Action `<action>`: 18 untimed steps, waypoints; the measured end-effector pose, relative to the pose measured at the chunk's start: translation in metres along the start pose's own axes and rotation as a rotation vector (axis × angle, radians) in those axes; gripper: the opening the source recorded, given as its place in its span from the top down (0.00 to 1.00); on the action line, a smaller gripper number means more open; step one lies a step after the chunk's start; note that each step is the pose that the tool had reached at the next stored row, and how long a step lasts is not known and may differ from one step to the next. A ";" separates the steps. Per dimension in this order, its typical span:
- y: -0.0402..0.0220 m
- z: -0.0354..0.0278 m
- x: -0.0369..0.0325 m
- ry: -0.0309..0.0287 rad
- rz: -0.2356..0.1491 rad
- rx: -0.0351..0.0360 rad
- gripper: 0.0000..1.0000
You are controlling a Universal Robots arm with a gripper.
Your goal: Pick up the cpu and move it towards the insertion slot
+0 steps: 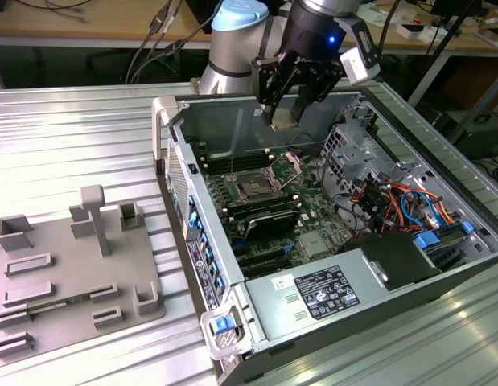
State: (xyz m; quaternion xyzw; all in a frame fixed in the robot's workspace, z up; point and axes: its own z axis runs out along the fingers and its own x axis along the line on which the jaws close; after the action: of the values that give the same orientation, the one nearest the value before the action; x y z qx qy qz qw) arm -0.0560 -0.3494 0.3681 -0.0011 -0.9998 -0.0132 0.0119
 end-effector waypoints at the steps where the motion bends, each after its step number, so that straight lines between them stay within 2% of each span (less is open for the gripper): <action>1: 0.0018 0.0013 -0.0008 0.0006 0.000 0.0001 0.45; 3: 0.0050 0.0028 -0.0019 0.0012 0.000 -0.0003 0.45; 5: 0.0055 0.0039 -0.0019 0.0015 0.000 -0.0011 0.45; 7: 0.0062 0.0072 -0.0019 0.0015 0.000 -0.0058 0.45; 14: 0.0173 0.0134 -0.0022 0.0011 0.017 -0.0063 0.45; 18: 0.0186 0.0147 -0.0027 0.0007 0.029 -0.0066 0.45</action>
State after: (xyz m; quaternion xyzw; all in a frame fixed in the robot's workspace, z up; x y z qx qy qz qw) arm -0.0535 -0.3304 0.3539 -0.0155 -0.9997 -0.0164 0.0124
